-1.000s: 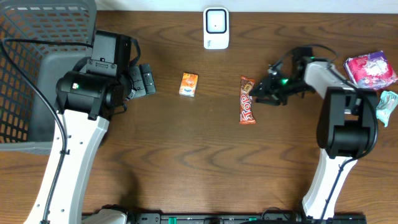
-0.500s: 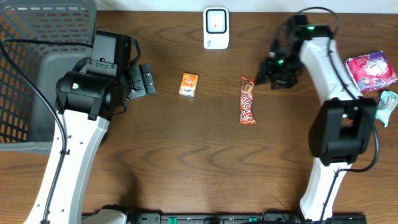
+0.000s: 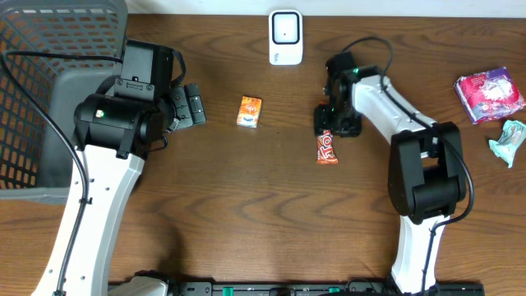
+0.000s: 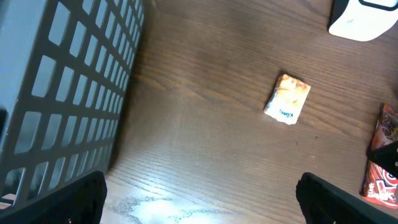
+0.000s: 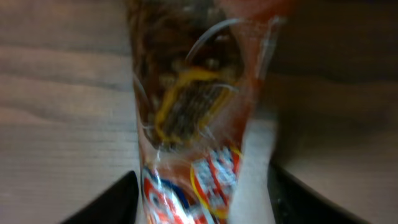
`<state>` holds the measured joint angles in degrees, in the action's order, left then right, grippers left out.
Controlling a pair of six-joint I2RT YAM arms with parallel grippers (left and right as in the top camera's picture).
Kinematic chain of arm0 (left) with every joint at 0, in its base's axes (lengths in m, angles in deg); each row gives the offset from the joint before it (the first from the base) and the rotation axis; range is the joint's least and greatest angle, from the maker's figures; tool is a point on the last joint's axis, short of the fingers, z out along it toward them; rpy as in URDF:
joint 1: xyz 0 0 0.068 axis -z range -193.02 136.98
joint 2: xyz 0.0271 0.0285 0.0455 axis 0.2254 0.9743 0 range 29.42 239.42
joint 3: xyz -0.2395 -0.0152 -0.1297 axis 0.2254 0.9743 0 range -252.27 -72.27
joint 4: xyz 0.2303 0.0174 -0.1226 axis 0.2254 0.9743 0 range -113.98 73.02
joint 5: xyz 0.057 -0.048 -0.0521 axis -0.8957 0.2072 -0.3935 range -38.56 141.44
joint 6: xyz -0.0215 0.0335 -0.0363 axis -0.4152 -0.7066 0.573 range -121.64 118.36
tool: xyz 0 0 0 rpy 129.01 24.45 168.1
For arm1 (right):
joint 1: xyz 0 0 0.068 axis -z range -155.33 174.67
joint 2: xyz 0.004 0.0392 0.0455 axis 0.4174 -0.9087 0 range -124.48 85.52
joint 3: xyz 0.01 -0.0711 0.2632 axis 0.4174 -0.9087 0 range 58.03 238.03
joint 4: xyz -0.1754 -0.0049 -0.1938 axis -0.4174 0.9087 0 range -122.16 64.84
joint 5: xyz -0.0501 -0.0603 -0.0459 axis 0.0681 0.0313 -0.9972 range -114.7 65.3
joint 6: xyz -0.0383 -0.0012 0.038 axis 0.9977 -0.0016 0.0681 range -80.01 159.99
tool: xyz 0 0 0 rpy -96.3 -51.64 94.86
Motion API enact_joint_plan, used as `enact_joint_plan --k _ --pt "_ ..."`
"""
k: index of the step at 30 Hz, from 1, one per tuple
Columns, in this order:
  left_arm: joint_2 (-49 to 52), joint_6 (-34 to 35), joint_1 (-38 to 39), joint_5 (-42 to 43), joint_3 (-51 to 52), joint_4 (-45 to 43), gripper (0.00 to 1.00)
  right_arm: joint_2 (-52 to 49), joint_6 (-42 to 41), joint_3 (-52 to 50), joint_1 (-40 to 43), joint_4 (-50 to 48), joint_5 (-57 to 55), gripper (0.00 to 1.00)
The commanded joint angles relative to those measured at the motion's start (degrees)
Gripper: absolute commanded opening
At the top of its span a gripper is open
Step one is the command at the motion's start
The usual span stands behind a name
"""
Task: Scan the item barcode
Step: 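Hold the orange snack bar over the barcode scanner with the right gripper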
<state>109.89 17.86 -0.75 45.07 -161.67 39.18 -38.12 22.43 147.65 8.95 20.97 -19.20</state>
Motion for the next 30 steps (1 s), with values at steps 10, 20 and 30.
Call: enact_joint_plan --k 10,20,30 --pt "0.0 0.3 -0.1 -0.5 -0.8 0.2 0.98 0.3 -1.3 9.4 -1.8 -4.6 0.2 0.01" --pt "0.0 0.3 -0.1 -0.5 -0.8 0.2 0.98 -0.2 -1.3 15.6 -3.7 -34.7 -1.4 0.01" --pt "0.0 0.3 -0.1 -0.5 -0.8 0.2 0.98 -7.0 -5.4 15.6 -5.3 -50.9 -4.1 0.01"
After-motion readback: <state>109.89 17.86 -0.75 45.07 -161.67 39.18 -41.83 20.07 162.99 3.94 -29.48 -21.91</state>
